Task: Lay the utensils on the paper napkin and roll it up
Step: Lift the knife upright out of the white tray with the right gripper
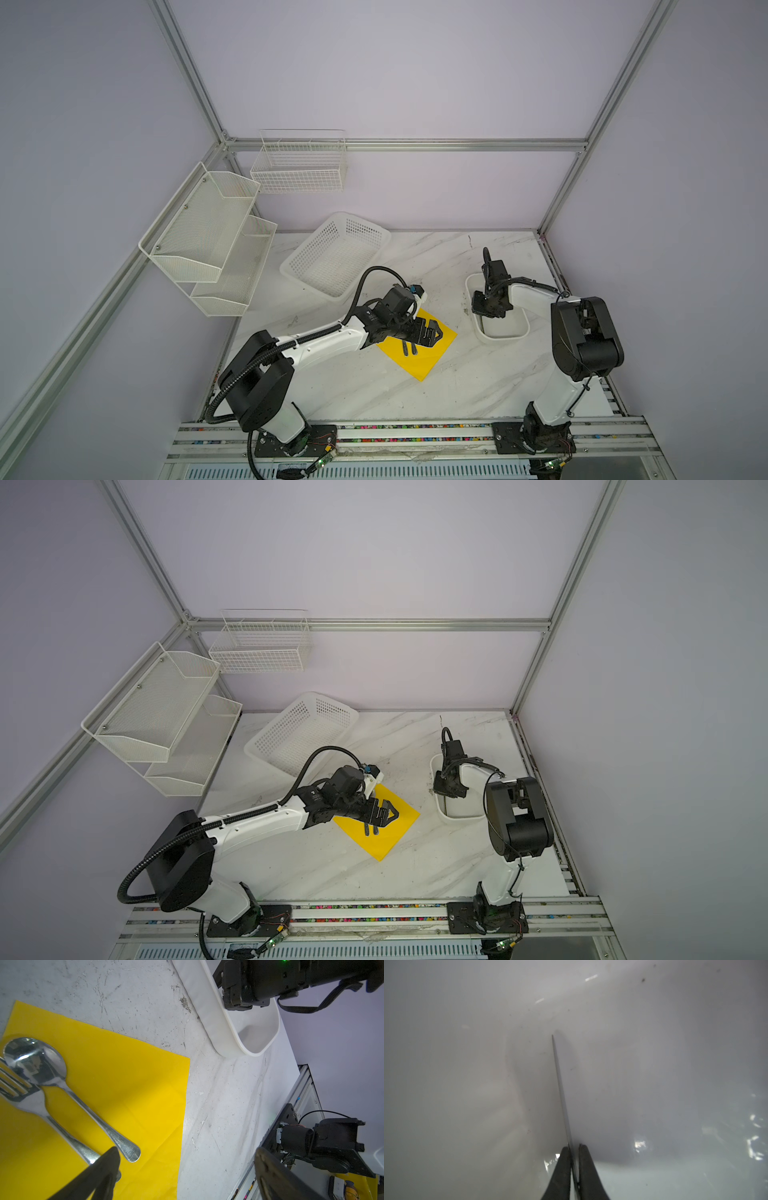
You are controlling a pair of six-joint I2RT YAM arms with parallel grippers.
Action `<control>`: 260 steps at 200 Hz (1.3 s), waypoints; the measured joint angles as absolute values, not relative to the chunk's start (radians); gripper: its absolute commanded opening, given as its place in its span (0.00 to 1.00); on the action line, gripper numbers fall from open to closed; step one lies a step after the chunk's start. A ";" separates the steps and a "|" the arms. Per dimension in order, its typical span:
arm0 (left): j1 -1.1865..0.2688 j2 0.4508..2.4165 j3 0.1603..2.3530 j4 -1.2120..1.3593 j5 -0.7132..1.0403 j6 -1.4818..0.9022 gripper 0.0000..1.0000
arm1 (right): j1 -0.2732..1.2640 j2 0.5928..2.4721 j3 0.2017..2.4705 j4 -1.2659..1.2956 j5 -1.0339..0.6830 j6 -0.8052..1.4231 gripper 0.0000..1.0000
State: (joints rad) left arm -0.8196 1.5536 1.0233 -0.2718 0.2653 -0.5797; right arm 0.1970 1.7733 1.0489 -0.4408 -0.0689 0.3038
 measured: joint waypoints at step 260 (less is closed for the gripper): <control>-0.820 1.414 1.018 -0.277 0.189 -0.587 1.00 | 0.197 1.334 1.032 -0.487 -0.210 0.305 0.00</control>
State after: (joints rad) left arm -0.8196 1.4143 1.0176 -0.2771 0.1890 -0.5873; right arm 0.1974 1.3342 1.0317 -0.4873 -0.2100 0.3054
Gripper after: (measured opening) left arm 0.995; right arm 0.068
